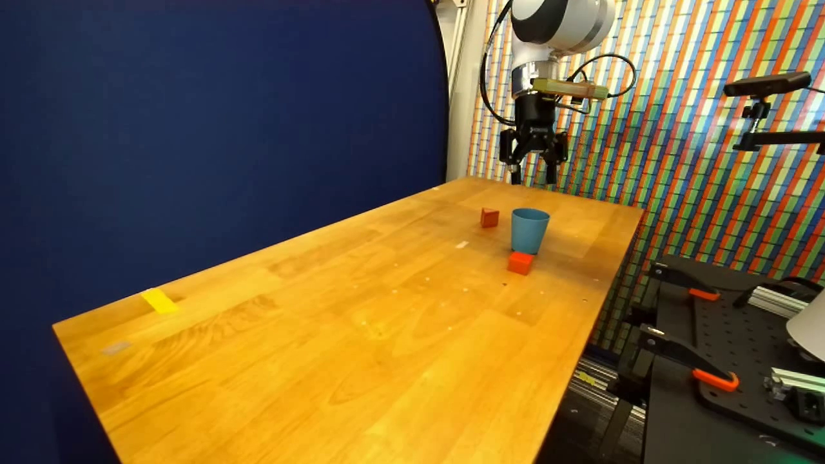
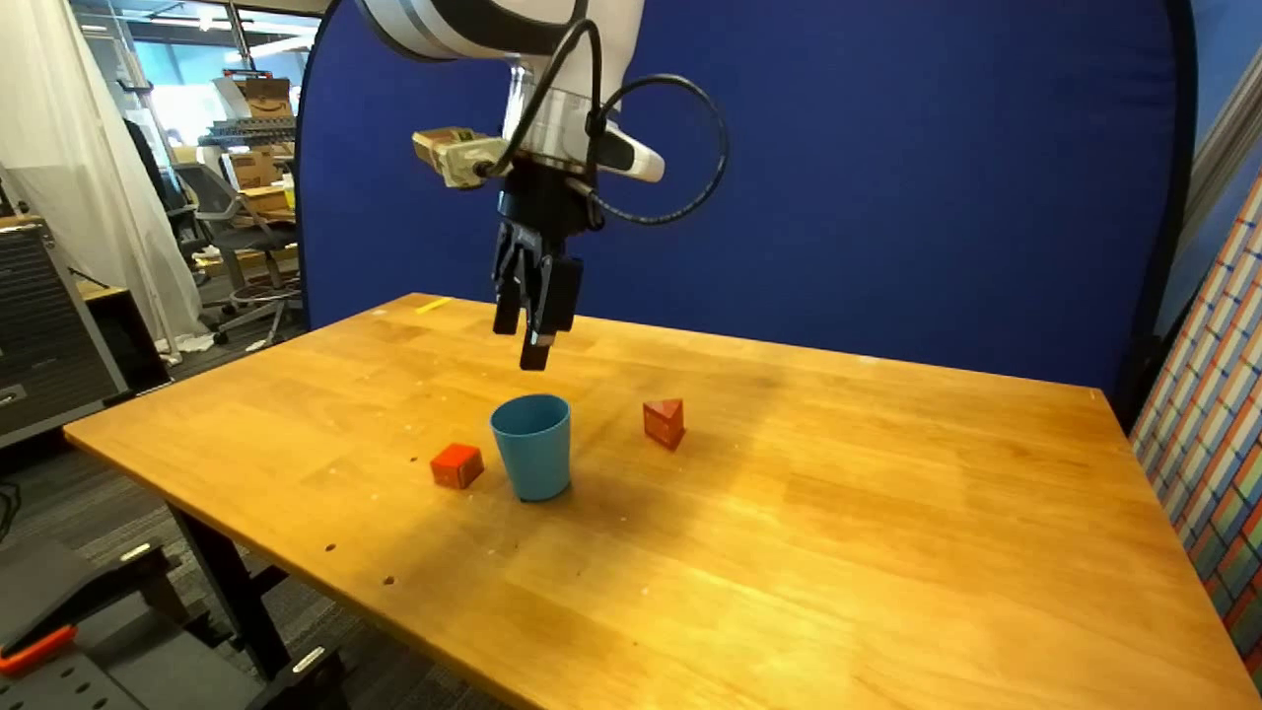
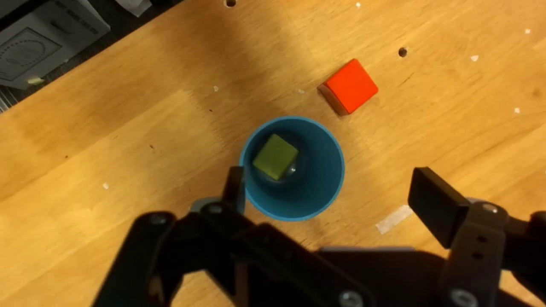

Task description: Put the yellow block in the cup

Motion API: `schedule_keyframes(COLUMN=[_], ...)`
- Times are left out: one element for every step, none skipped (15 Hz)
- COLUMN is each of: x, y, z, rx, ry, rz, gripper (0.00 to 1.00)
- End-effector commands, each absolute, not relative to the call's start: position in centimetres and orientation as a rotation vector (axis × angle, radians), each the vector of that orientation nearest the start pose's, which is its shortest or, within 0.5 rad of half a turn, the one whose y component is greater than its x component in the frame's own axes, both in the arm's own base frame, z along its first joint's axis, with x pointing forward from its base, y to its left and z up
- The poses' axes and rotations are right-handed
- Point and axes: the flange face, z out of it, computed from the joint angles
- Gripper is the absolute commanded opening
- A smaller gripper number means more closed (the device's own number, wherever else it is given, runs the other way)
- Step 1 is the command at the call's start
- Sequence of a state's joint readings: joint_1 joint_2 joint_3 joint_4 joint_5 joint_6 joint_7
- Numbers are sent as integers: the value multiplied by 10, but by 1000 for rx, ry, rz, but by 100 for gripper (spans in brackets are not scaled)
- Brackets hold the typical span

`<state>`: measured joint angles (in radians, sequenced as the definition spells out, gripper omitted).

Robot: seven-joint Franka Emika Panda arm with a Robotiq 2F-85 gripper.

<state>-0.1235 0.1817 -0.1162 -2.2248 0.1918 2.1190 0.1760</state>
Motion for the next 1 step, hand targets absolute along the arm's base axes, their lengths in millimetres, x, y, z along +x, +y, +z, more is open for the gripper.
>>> schedule_keyframes(x=[499], y=[-113], z=[276], rx=[-2868], ry=[790], rz=[418], gripper=[100])
